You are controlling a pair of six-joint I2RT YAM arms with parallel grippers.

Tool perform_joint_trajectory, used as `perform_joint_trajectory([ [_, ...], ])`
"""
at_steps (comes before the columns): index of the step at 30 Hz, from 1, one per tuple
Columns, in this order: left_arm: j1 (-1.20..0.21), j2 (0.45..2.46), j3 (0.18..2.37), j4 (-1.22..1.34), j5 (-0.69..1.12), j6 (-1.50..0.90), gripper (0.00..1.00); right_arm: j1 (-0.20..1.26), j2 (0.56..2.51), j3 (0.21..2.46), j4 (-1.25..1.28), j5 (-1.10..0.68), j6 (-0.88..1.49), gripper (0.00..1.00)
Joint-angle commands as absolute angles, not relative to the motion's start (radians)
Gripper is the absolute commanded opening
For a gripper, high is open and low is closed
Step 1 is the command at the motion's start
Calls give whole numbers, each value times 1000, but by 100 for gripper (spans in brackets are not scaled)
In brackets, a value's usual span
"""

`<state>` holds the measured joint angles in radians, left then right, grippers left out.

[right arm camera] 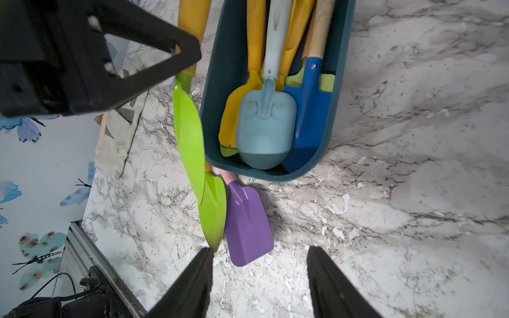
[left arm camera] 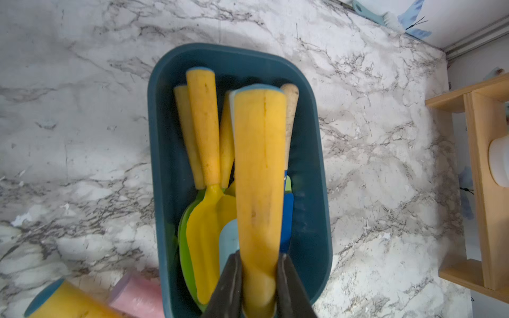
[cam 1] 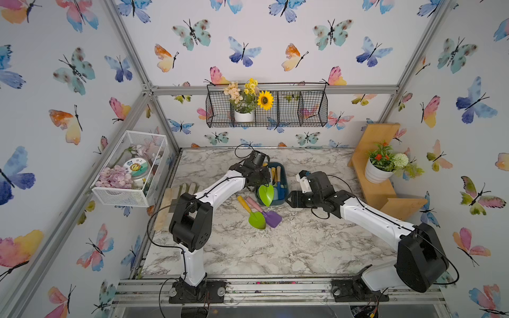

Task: Put the shovel into the storage box
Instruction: Place the shovel in the storage box.

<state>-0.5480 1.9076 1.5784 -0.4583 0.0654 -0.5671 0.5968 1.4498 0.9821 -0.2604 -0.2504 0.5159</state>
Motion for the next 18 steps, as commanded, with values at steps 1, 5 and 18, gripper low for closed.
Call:
perform_joint_trajectory([
  [1,-548,1964,1662,-508,27,-522,2,592,1421,964,-271,-234,528,59],
  [5,-546,2033,1734,-525,5,-498,2,592,1416,959,-271,-235,531,59],
  [18,-514,2136,1797,-538,-39,-485,1,591,1409,942,-276,-230,537,59],
])
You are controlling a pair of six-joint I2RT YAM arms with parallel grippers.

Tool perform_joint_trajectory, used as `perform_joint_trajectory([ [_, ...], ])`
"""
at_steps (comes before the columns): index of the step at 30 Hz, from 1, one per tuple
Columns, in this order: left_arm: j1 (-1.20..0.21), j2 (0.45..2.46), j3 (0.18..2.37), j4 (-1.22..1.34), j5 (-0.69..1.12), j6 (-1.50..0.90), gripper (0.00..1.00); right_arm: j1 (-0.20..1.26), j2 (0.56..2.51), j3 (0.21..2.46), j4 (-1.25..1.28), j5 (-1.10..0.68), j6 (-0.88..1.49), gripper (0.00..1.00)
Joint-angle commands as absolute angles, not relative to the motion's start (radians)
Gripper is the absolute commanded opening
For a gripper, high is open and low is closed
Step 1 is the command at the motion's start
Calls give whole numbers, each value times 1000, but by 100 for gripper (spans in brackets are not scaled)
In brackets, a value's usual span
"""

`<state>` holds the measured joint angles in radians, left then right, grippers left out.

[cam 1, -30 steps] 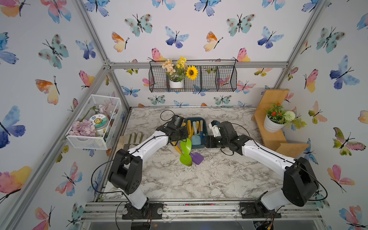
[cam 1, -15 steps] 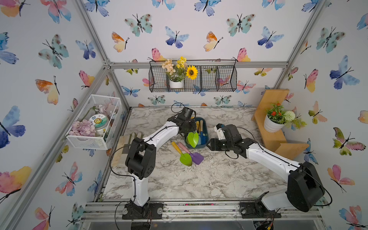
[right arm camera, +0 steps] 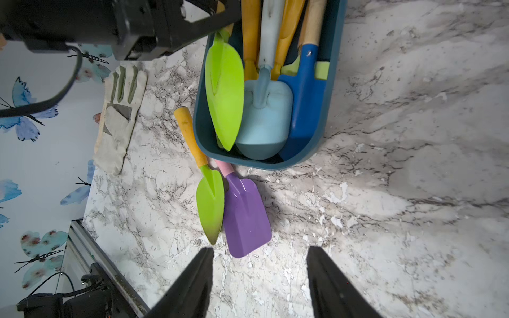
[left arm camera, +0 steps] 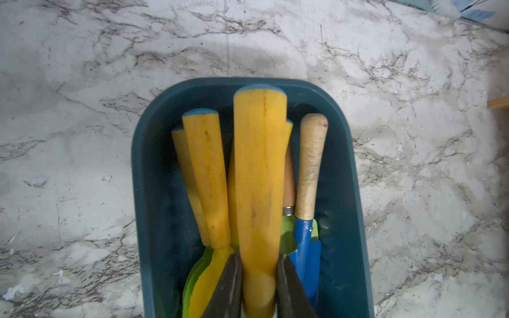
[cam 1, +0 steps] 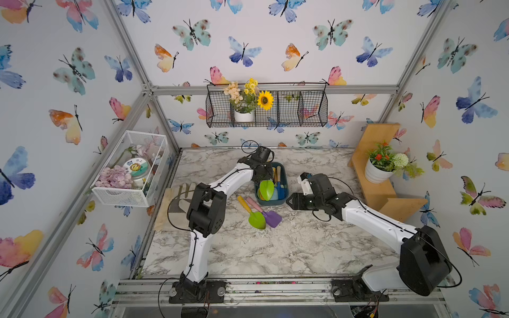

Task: Put the shovel into the storage box
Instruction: Place the shovel in the storage box.

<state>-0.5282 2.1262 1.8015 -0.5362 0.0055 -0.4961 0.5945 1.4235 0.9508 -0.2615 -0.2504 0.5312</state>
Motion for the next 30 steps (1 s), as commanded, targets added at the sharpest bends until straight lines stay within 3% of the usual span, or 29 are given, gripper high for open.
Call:
perform_joint_trajectory([
  [1,-511,2135,1789,-534,-40,-486,2,591,1410,941,-273,-232,537,59],
  [15,-502,2118,1718,-515,-29,-515,6,591,1422,945,-268,-239,543,59],
  [22,-502,2106,1712,-526,-31,-518,32,591,1422,943,-264,-243,548,59],
  [30,-503,2046,1686,-525,-26,-511,42,591,1434,954,-260,-254,549,59],
])
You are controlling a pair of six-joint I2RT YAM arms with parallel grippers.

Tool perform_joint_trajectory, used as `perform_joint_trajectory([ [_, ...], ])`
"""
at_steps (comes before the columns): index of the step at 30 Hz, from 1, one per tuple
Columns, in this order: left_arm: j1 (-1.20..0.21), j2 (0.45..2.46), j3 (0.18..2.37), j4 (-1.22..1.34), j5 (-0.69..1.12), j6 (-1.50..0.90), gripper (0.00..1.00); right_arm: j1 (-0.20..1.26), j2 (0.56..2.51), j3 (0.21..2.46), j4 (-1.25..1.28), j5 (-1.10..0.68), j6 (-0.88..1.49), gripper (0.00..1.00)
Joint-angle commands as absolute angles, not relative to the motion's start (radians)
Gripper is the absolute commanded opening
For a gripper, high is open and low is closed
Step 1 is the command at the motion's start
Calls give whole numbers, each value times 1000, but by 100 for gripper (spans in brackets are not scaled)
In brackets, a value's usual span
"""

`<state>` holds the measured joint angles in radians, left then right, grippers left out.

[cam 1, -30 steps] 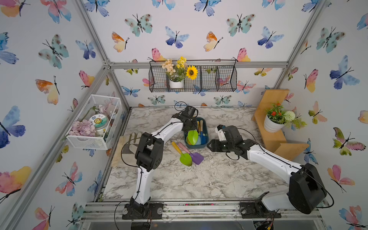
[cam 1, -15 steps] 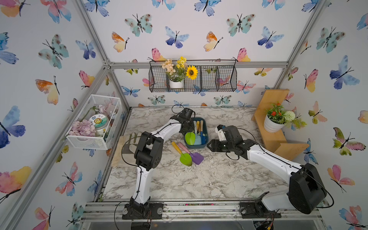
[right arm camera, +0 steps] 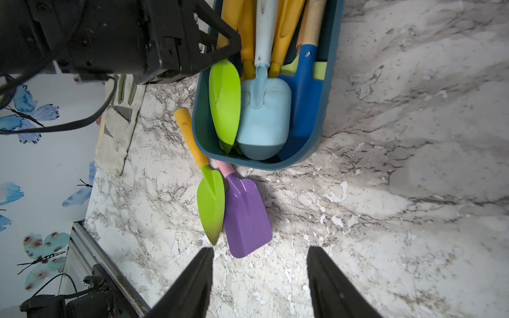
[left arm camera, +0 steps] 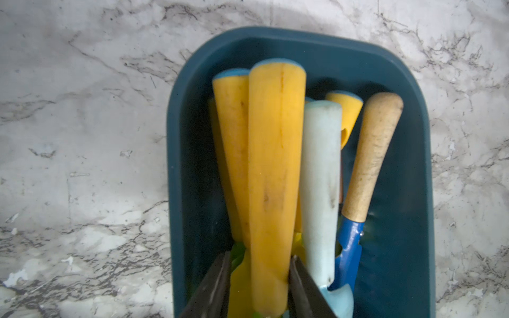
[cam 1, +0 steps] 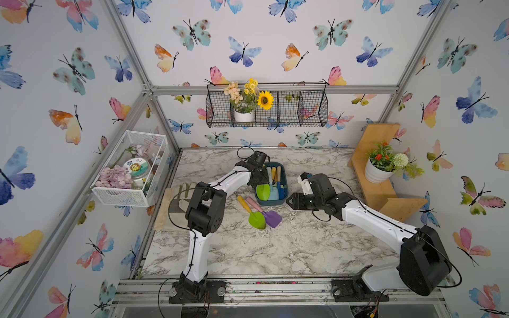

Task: Put the shovel into the storage box
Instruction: Place the shovel in the storage box, then pick up the shovel from the center of the board.

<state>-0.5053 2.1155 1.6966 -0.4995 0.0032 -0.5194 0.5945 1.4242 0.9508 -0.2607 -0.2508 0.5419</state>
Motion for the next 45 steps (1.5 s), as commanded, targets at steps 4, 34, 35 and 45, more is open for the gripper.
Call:
perform_joint_trajectory([
  [4,-504,2009,1653,-505,-22,-508,37,591,1439,960,-262,-259,550,59],
  [34,-515,1774,1404,-430,31,-547,32,592,1463,1021,-307,-266,481,59],
  [35,-516,1753,1381,-428,30,-551,32,594,1465,1025,-307,-270,472,58],
  [45,-497,1558,1135,-380,27,-616,33,653,1513,1103,-321,-314,399,57],
])
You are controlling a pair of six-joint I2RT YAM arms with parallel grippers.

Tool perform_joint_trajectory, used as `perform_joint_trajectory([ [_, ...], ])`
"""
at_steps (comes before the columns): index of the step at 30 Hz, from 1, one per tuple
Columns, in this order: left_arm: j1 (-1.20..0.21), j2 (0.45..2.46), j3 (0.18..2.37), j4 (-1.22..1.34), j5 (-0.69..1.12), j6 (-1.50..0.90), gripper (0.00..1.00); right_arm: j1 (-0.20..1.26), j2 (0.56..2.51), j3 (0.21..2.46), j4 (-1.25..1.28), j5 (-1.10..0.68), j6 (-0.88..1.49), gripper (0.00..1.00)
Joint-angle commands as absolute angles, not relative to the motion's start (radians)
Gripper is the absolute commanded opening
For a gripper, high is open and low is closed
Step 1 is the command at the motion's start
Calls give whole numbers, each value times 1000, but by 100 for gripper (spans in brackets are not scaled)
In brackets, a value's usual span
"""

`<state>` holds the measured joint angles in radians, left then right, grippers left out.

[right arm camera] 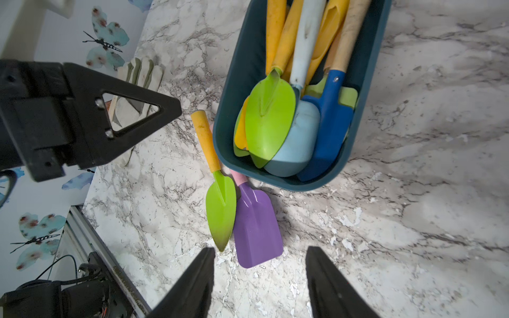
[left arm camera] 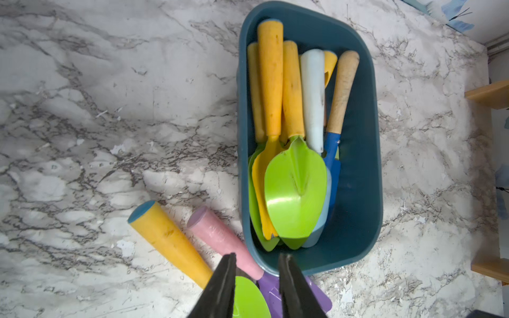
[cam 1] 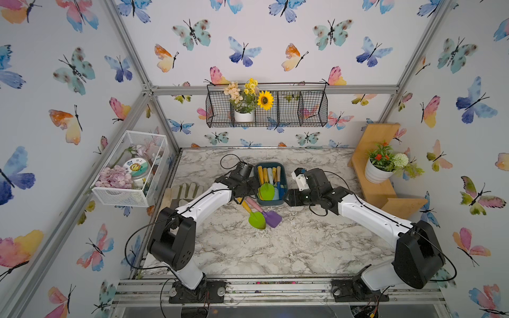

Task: Put the shovel into the storage box
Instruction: Pick up the shovel from the center of the board.

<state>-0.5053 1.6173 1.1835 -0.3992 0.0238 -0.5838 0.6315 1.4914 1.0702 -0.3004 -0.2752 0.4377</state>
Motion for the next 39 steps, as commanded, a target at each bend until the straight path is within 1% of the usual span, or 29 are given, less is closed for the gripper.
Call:
perform_joint_trajectory([
  [1,-496,1542,1114,-375,27,-624,33,662,1518,1109,-321,-316,395,57],
  [10,-486,1458,968,-333,12,-684,29,747,1578,1157,-315,-320,383,57],
  [18,-485,1452,892,-285,20,-731,28,789,1612,1169,-312,-316,383,56],
  [25,-486,1469,860,-253,15,-752,29,804,1625,1163,-304,-319,387,56],
  [39,-485,1588,874,-201,14,-767,35,805,1603,1130,-301,-299,403,57],
])
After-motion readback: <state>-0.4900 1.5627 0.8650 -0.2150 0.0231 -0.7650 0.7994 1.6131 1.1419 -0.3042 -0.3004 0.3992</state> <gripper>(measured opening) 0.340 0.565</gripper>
